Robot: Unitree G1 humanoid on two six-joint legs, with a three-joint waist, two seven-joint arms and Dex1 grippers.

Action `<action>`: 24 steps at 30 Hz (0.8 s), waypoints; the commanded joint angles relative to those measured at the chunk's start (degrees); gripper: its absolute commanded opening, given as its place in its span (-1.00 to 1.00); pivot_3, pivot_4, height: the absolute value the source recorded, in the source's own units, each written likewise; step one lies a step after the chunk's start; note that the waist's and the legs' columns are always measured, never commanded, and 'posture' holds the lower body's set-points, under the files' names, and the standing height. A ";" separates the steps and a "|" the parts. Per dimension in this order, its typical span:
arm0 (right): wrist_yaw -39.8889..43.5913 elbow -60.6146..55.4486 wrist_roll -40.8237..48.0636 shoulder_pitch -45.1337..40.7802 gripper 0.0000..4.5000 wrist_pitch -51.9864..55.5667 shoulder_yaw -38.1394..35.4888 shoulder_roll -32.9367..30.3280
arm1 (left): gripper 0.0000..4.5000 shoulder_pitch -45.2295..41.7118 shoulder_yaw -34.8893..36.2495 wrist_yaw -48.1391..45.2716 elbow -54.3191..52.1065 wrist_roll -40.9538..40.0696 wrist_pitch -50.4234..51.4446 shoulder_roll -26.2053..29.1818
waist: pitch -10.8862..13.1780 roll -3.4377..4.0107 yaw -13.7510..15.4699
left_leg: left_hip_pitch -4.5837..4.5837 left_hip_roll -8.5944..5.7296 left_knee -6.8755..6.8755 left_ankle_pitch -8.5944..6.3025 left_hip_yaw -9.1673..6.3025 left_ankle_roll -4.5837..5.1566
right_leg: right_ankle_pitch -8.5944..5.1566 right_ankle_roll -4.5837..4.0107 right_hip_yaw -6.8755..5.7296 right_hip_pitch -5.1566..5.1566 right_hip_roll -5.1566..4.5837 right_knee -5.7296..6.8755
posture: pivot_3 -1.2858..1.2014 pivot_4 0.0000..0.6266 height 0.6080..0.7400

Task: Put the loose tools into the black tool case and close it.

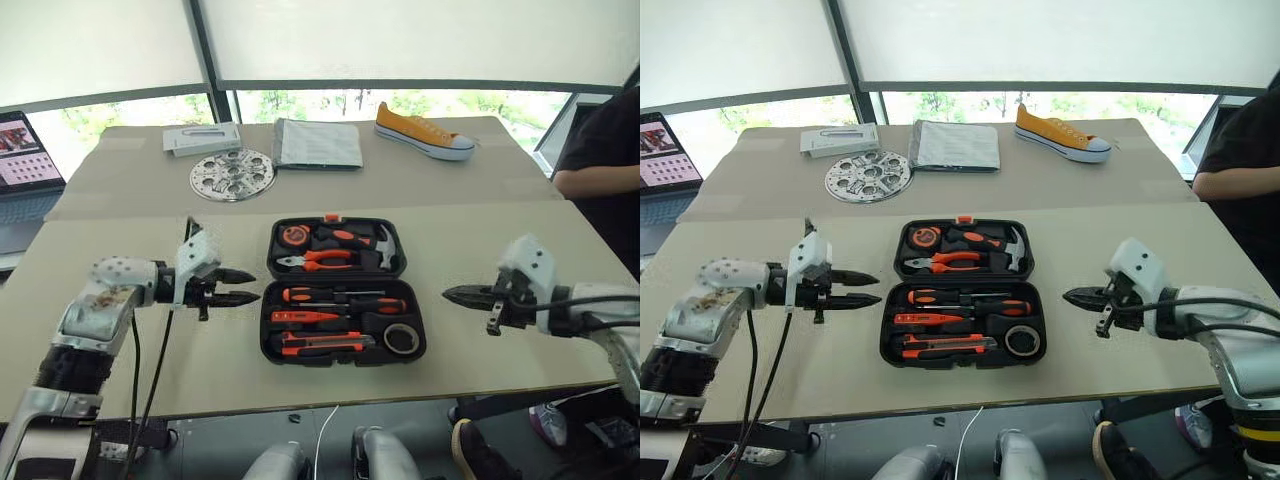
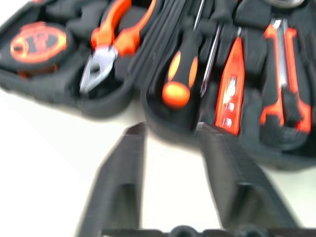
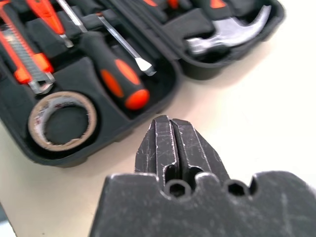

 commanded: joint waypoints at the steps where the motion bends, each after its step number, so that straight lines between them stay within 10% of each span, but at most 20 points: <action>1: 1.37 4.12 -5.00 0.19 -1.00 -10.86 3.13 0.93 | -0.94 0.72 -0.96 0.42 -0.05 1.93 -2.91 -0.55 | 0.00 0.00 -0.05 | 0.01 -0.01 0.00 0.00 0.01 0.00 | 0.00 0.00 0.00 0.03 0.00 0.00 | 0.03 -0.52 1.00; 24: 7.59 0.04 -4.72 1.83 -1.00 -19.10 7.52 5.76 | -0.98 8.50 -3.18 -1.29 -13.10 0.01 3.25 -3.39 | -0.01 0.02 -0.31 | 0.02 0.02 -0.24 0.00 0.04 0.00 | 0.00 -0.01 0.05 -0.13 0.01 0.00 | 0.03 -0.52 1.00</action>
